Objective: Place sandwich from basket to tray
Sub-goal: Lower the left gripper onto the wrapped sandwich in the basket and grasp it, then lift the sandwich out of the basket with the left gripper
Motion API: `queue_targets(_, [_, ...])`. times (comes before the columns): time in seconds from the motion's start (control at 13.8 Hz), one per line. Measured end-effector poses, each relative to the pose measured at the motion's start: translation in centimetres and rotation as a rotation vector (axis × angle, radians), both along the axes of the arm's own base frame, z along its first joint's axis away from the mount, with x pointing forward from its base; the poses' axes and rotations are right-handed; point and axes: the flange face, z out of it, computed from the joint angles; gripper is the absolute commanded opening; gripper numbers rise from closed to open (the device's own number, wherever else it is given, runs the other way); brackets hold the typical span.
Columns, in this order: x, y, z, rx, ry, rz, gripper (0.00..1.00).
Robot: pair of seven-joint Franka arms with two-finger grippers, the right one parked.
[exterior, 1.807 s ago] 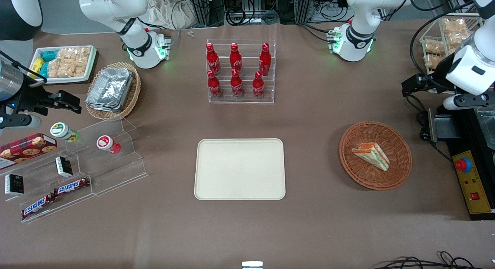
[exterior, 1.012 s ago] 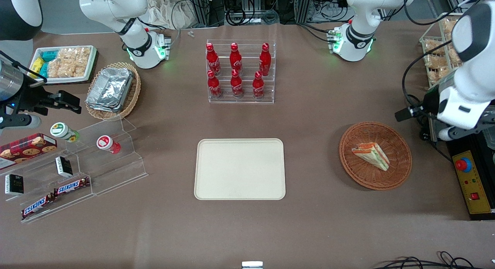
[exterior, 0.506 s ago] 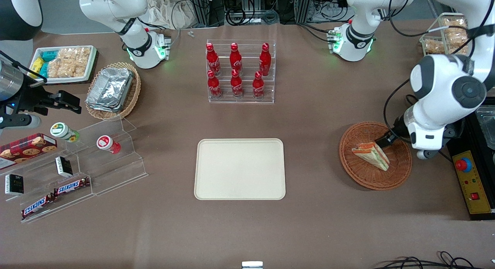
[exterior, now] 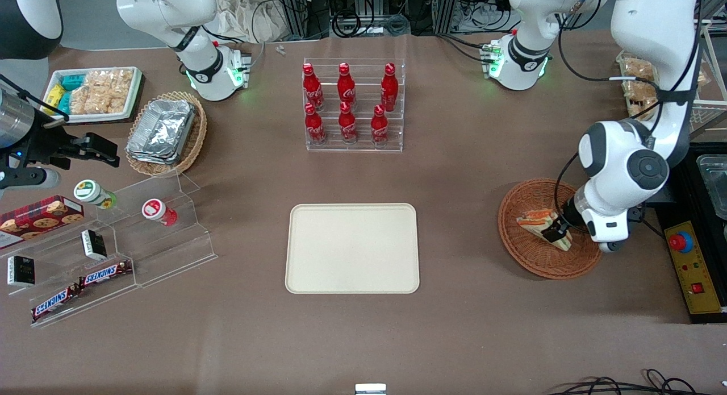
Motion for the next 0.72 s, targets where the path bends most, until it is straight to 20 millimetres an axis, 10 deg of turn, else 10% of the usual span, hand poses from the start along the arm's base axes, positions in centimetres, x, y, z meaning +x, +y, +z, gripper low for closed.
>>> queue_targets(0.14, [-0.4, 0.0, -1.7, 0.001, 0.014, 0.009, 0.8])
queue_targets(0.29, [-0.3, 0.1, -2.4, 0.0, 0.012, 0.017, 0.1])
queue_targets(0.72, [0.3, 0.2, 0.3, 0.004, -0.024, -0.055, 0.0])
